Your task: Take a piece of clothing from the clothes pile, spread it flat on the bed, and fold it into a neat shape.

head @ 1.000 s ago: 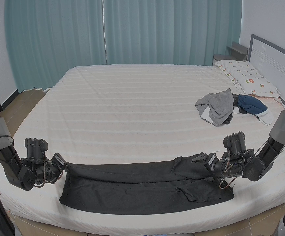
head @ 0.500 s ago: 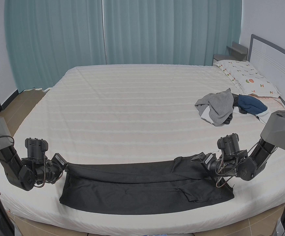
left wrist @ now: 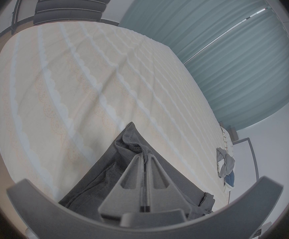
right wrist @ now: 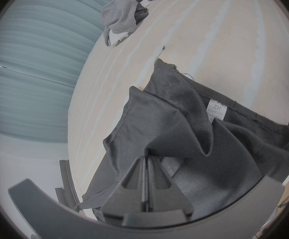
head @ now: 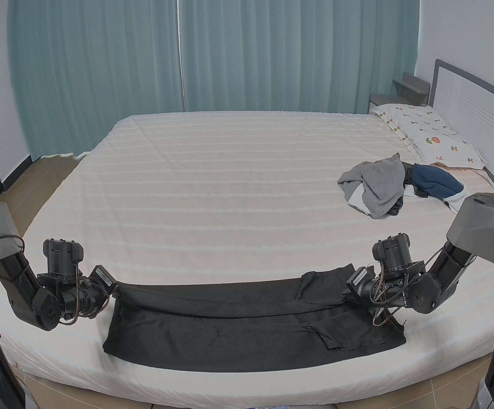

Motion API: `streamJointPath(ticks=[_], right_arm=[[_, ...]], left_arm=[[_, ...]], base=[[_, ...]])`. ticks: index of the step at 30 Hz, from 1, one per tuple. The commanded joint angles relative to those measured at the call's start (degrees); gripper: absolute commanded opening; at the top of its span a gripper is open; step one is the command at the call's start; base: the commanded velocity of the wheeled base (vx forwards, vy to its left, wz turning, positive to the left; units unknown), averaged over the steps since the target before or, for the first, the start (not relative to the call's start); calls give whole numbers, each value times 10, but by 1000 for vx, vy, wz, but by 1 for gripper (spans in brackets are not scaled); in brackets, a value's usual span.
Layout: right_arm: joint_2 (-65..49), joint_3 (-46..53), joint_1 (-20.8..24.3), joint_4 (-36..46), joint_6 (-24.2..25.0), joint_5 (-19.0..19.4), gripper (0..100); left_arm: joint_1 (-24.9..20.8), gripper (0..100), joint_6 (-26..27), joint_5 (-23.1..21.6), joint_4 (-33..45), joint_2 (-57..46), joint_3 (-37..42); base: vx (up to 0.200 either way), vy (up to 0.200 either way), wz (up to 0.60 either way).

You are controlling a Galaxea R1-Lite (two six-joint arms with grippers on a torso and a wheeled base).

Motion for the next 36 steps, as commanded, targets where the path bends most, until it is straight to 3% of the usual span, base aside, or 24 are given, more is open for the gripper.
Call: streamJointPath(ticks=[1, 8, 12, 16, 28, 31, 36], right_arm=[[-2, 0, 1, 0, -1, 0, 0], [-6, -56, -13, 1, -12, -5, 0], [-6, -136, -20, -4, -28, -37, 0], [-2, -174, -24, 2, -37, -42, 0], [-16, -36, -24, -21, -92, -41, 0], [-22, -12, -23, -27, -97, -37, 0], [-17, 23, -21, -41, -114, -34, 0]], left_arm=[[1, 0, 1, 0, 0, -1, -5], [3, 0, 0, 4, 1, -4, -57], [11, 0, 0, 6, 0, 4, -105], [16, 0, 0, 10, 0, 12, -124], [23, 0, 9, 6, -40, 14, -35], [22, 0, 27, 4, -59, 16, -8], [16, 0, 108, 3, -82, 16, 54]], base=[[0, 0, 0], [0, 0, 0], [0, 0, 0], [0, 0, 0], [0, 0, 0], [0, 0, 0], [0, 0, 0]])
